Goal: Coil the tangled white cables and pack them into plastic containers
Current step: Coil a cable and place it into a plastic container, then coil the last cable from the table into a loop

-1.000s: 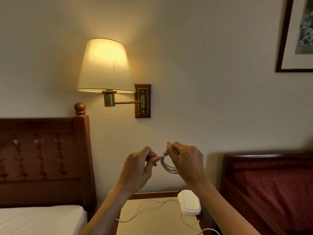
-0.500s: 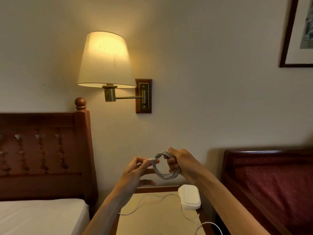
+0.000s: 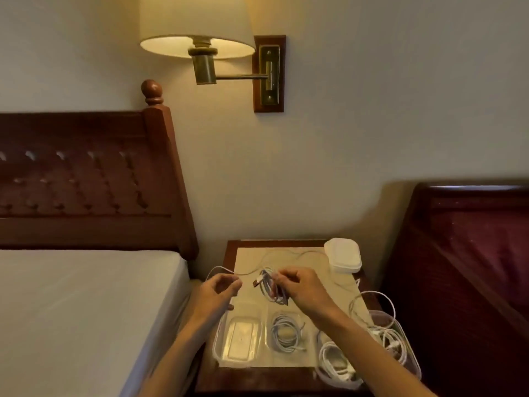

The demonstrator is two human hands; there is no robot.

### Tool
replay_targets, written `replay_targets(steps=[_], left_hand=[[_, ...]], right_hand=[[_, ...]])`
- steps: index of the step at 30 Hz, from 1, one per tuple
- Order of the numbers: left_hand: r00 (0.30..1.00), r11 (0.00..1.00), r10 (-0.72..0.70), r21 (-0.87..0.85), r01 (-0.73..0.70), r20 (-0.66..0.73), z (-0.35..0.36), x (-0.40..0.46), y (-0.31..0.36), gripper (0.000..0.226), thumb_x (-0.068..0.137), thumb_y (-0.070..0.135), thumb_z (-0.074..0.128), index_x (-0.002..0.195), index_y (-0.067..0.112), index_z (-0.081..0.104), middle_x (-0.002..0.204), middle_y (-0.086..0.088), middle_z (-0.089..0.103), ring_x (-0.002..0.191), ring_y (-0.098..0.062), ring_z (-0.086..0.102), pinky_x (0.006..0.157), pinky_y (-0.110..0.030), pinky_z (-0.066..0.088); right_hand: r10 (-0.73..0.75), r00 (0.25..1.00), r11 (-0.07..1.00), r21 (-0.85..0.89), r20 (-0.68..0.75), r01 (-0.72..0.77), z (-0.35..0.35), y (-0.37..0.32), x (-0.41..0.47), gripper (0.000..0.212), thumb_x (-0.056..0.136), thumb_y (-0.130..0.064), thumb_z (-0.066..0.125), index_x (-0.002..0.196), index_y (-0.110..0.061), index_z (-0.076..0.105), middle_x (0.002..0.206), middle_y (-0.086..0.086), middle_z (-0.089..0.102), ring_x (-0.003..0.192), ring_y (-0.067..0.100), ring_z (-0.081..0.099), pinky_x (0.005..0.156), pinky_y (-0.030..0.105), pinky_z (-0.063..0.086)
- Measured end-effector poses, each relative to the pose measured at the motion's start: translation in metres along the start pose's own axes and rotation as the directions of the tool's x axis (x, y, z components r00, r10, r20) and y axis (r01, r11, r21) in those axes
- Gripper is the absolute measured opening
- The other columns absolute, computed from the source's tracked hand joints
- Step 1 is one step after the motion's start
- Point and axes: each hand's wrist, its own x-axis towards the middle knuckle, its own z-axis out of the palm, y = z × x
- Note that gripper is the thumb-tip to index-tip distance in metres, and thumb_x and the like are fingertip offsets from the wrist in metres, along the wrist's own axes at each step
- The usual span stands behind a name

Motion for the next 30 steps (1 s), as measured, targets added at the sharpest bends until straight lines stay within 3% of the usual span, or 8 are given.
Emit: replay_targets(steps=[4,7,11,16,19,22,28,30], left_hand=[[0.988,0.960,-0.062,0.261,0.098,-0.143,-0.009,-0.009,-0.068,0.011,0.094,0.017,0.059,0.103,0.015,0.066,0.099,0.003,0.064,0.087,-0.009,0.058,0.064,-0.012,0.042],[0.994,0.939,-0.025,0.340,0.059,-0.104,-0.009,-0.019,-0.094,0.015,0.098,0.015,0.050,0.100,0.023,0.063,0.096,0.007,0.062,0.086,-0.006,0.060,0.064,-0.005,0.038],[0.997,0.939,-0.078,0.334,0.081,-0.023,-0.007,-0.017,-0.124,0.024,0.100,0.022,0.046,0.098,0.037,0.064,0.096,0.014,0.069,0.084,0.000,0.065,0.083,-0.030,0.056],[0.998,0.935,-0.067,0.348,0.070,-0.022,-0.004,-0.013,-0.145,0.023,0.098,0.035,0.046,0.100,0.028,0.068,0.092,0.010,0.072,0.082,-0.003,0.067,0.079,-0.035,0.056],[0.997,0.937,-0.048,0.344,0.064,-0.056,0.000,-0.015,-0.153,0.033,0.095,0.038,0.044,0.102,0.020,0.070,0.091,0.008,0.072,0.083,-0.006,0.067,0.078,-0.037,0.056],[0.997,0.935,-0.014,0.352,0.042,-0.082,0.005,-0.017,-0.153,0.028,0.099,0.030,0.043,0.105,0.019,0.068,0.094,0.006,0.071,0.085,-0.008,0.066,0.079,-0.034,0.054],[0.991,0.958,-0.002,0.284,0.040,-0.133,0.013,-0.021,-0.152,0.024,0.102,0.019,0.042,0.104,0.021,0.066,0.093,0.008,0.068,0.084,-0.003,0.063,0.073,-0.021,0.048],[0.989,0.965,0.009,0.262,0.029,-0.146,0.014,-0.022,-0.153,0.025,0.101,0.019,0.042,0.102,0.018,0.067,0.091,0.007,0.068,0.083,-0.005,0.064,0.073,-0.026,0.051]], right_hand=[[-0.221,0.975,0.888,-0.407,0.029,0.214,0.062,0.049,0.001,0.022,0.094,-0.028,0.058,0.078,-0.016,0.068,0.071,0.000,0.067,0.063,0.013,0.060,0.062,0.032,0.048],[-0.347,0.909,0.543,-0.740,0.233,0.397,0.100,0.088,0.006,0.010,0.082,-0.026,0.069,0.079,-0.018,0.065,0.072,0.001,0.068,0.062,0.018,0.061,0.055,0.029,0.046],[-0.245,0.905,0.246,-0.880,0.349,0.406,0.119,0.119,0.013,0.026,0.053,-0.029,0.090,0.067,-0.021,0.071,0.057,-0.004,0.065,0.049,0.013,0.060,0.043,0.022,0.044],[-0.165,0.918,0.242,-0.888,0.361,0.392,0.126,0.135,0.021,0.019,0.057,-0.018,0.085,0.070,-0.013,0.072,0.061,0.002,0.068,0.053,0.018,0.064,0.046,0.025,0.047],[-0.110,0.932,0.335,-0.870,0.344,0.361,0.129,0.139,0.026,0.020,0.085,-0.006,0.057,0.101,0.000,0.068,0.098,0.018,0.068,0.089,0.034,0.066,0.071,0.039,0.052],[-0.031,0.933,0.439,-0.834,0.359,0.335,0.132,0.146,0.034,0.028,0.092,-0.012,0.052,0.115,0.000,0.064,0.122,0.017,0.058,0.117,0.032,0.052,0.086,0.041,0.047],[0.044,0.908,0.473,-0.809,0.417,0.349,0.129,0.147,0.044,0.027,0.090,-0.012,0.055,0.112,0.001,0.065,0.121,0.017,0.061,0.110,0.034,0.058,0.084,0.040,0.048],[0.010,0.902,0.450,-0.807,0.432,0.382,0.125,0.144,0.043,0.026,0.090,-0.015,0.054,0.109,-0.001,0.066,0.118,0.015,0.062,0.108,0.034,0.058,0.080,0.041,0.049]])
